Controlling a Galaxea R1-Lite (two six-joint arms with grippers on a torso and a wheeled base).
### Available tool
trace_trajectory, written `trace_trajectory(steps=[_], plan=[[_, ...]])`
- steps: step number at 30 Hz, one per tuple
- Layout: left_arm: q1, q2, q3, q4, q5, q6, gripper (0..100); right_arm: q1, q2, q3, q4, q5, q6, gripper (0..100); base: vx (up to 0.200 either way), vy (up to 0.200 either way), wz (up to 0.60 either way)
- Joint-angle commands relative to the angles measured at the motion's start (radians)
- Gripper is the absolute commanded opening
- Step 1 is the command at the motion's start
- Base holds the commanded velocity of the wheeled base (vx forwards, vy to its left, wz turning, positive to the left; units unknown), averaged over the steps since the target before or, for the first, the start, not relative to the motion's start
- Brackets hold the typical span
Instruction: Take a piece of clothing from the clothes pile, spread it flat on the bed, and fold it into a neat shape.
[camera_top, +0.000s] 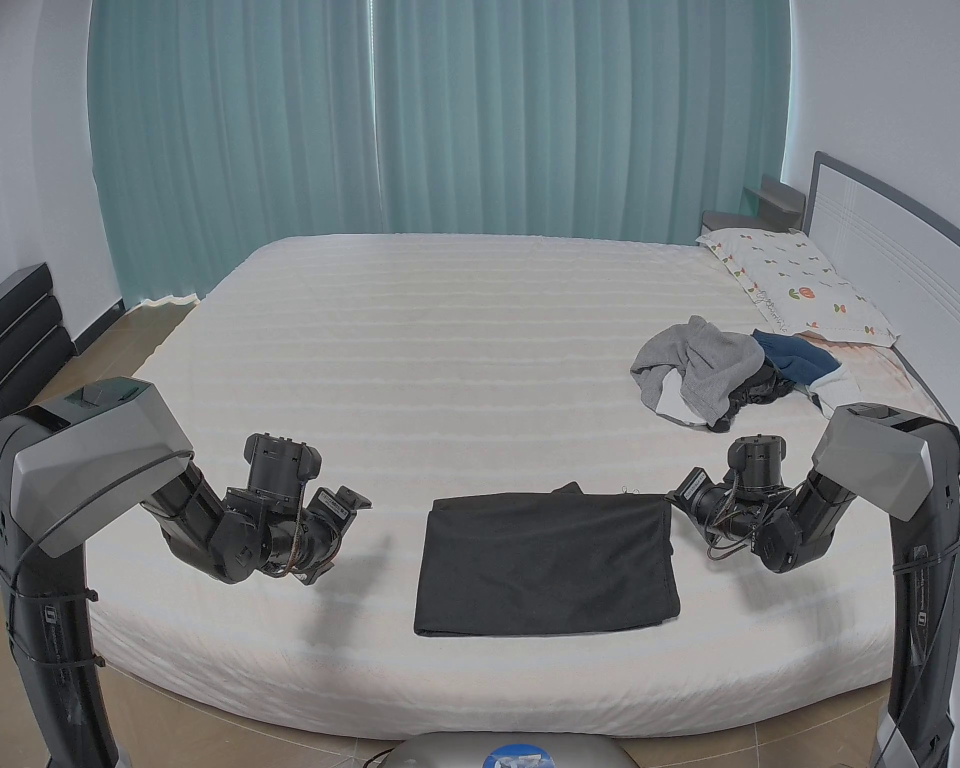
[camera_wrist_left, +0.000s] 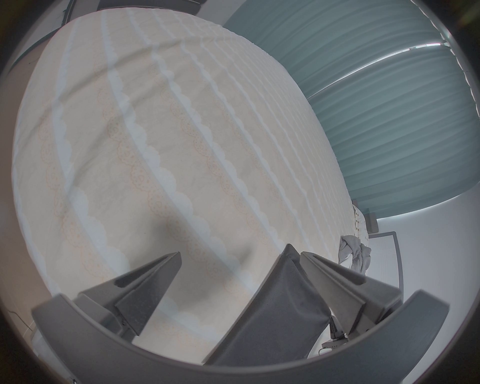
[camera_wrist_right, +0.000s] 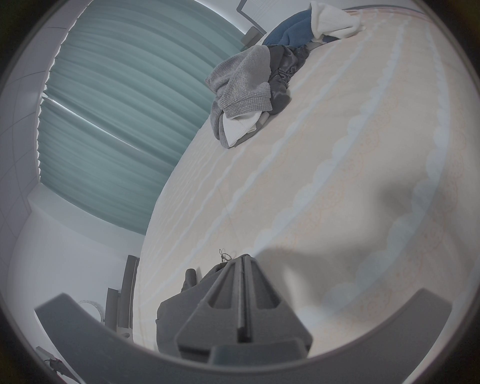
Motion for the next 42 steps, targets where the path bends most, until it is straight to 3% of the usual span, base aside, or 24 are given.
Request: trace_trajectory(steps=[1, 6, 7, 20, 32, 42], plan=[[0.000, 0.001, 0.000, 0.000, 0.000, -0.002, 100, 0.000, 0.000, 0.002, 0.000, 0.000, 0.000, 0, 0.000, 0.000, 0.00], [0.000, 0.001, 0.000, -0.001, 0.000, -0.002, 100, 0.003, -0.003, -0.006, 0.047, -0.001, -0.002, 0, 0.000, 0.000, 0.00], [0.000, 0.001, 0.000, 0.000, 0.000, -0.002, 100, 0.001, -0.003, -0.005, 0.043, -0.001, 0.000, 100, 0.000, 0.000, 0.00], [0.008, -0.005, -0.017, 0.006, -0.017, -0.009, 100, -0.028, -0.077, 0.046, 0.041, 0.006, 0.007, 100, 0.000, 0.000, 0.00], [-0.061, -0.002, -0.028, 0.012, -0.007, -0.019, 100, -0.018, -0.074, 0.054, 0.041, 0.008, 0.024, 100, 0.000, -0.200, 0.00], [-0.066, 0.001, -0.019, 0.011, -0.008, -0.005, 100, -0.006, -0.062, 0.068, 0.040, 0.013, 0.027, 100, 0.000, 0.000, 0.00]])
